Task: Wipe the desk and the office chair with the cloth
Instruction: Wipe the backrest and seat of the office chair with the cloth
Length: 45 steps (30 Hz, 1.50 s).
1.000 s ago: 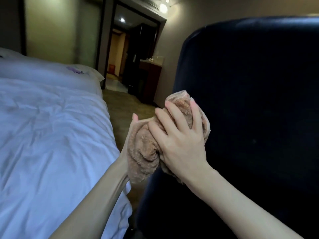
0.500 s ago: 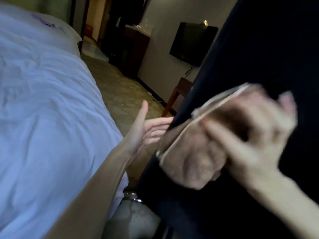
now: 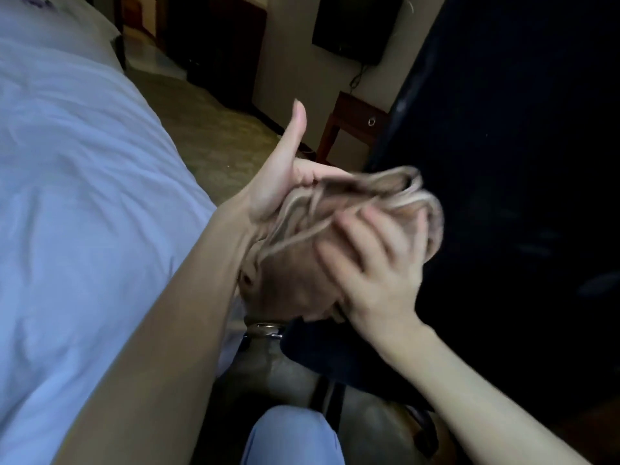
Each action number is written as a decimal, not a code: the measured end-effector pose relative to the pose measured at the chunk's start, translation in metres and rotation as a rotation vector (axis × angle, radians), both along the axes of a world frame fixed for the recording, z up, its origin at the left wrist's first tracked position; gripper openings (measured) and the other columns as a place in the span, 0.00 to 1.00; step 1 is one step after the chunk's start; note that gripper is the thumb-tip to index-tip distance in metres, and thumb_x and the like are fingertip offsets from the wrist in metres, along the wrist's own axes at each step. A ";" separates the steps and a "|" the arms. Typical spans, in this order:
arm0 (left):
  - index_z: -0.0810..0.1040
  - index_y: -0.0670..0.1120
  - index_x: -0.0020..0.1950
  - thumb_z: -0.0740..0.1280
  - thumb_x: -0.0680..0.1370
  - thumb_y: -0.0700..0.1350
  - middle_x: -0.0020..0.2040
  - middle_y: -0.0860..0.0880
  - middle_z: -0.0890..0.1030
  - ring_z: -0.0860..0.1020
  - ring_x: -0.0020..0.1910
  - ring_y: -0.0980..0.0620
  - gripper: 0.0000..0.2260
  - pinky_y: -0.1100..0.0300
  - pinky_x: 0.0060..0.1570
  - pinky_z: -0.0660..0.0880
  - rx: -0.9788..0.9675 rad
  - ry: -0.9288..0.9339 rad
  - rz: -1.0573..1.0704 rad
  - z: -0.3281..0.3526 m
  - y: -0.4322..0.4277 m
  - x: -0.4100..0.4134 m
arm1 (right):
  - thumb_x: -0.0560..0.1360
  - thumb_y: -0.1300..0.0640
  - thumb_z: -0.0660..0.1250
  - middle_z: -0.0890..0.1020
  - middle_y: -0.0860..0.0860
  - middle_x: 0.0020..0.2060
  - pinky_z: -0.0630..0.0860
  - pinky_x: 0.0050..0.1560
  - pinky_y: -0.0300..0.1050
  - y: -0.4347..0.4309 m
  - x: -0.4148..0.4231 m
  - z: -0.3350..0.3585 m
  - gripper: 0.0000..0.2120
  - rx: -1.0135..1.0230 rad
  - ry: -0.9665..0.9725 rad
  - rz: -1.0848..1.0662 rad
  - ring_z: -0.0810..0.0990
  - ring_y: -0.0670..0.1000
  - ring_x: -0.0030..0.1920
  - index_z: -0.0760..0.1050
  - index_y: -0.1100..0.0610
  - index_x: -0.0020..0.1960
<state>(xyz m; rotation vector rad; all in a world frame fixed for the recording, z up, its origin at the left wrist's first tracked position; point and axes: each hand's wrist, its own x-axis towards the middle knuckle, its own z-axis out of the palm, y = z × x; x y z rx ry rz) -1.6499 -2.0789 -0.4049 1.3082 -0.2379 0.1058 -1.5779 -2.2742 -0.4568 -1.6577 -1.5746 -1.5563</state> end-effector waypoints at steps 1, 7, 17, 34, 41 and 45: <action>0.80 0.36 0.67 0.55 0.70 0.82 0.62 0.31 0.81 0.80 0.65 0.34 0.52 0.40 0.67 0.75 0.016 -0.003 0.028 -0.001 0.002 0.001 | 0.83 0.60 0.66 0.85 0.58 0.62 0.56 0.76 0.73 0.000 0.000 -0.022 0.11 -0.079 -0.015 0.005 0.74 0.59 0.70 0.87 0.53 0.53; 0.80 0.39 0.69 0.36 0.73 0.79 0.67 0.37 0.81 0.79 0.68 0.39 0.55 0.41 0.68 0.71 0.076 -0.084 0.094 -0.015 0.016 0.013 | 0.81 0.58 0.68 0.86 0.50 0.58 0.54 0.81 0.63 -0.002 -0.009 -0.098 0.09 -0.600 -0.038 -0.015 0.80 0.53 0.67 0.86 0.48 0.48; 0.83 0.49 0.65 0.73 0.76 0.62 0.61 0.47 0.85 0.82 0.61 0.50 0.23 0.53 0.58 0.77 0.237 -0.174 0.391 -0.029 0.006 0.017 | 0.85 0.60 0.65 0.87 0.56 0.57 0.57 0.78 0.65 -0.031 -0.005 0.001 0.14 -0.208 -0.070 -0.071 0.77 0.59 0.66 0.88 0.51 0.48; 0.82 0.49 0.57 0.78 0.76 0.48 0.50 0.58 0.87 0.84 0.51 0.60 0.12 0.67 0.50 0.78 0.221 -0.354 0.942 -0.057 -0.031 0.022 | 0.74 0.54 0.65 0.75 0.57 0.71 0.43 0.82 0.66 0.008 -0.018 -0.168 0.17 -0.695 0.047 -0.194 0.64 0.59 0.78 0.80 0.54 0.60; 0.81 0.47 0.48 0.74 0.75 0.60 0.38 0.56 0.81 0.78 0.38 0.60 0.17 0.63 0.41 0.74 0.379 -0.212 0.951 -0.096 -0.015 0.029 | 0.80 0.60 0.65 0.84 0.57 0.59 0.57 0.79 0.65 -0.033 0.001 -0.150 0.09 -0.521 0.032 -0.183 0.79 0.58 0.65 0.83 0.53 0.46; 0.82 0.45 0.48 0.73 0.77 0.59 0.37 0.57 0.80 0.75 0.36 0.61 0.16 0.63 0.41 0.73 0.396 -0.209 1.027 -0.092 -0.011 0.036 | 0.83 0.62 0.64 0.83 0.57 0.60 0.57 0.78 0.63 -0.108 0.029 -0.142 0.10 -0.469 -0.030 -0.258 0.77 0.58 0.64 0.81 0.53 0.48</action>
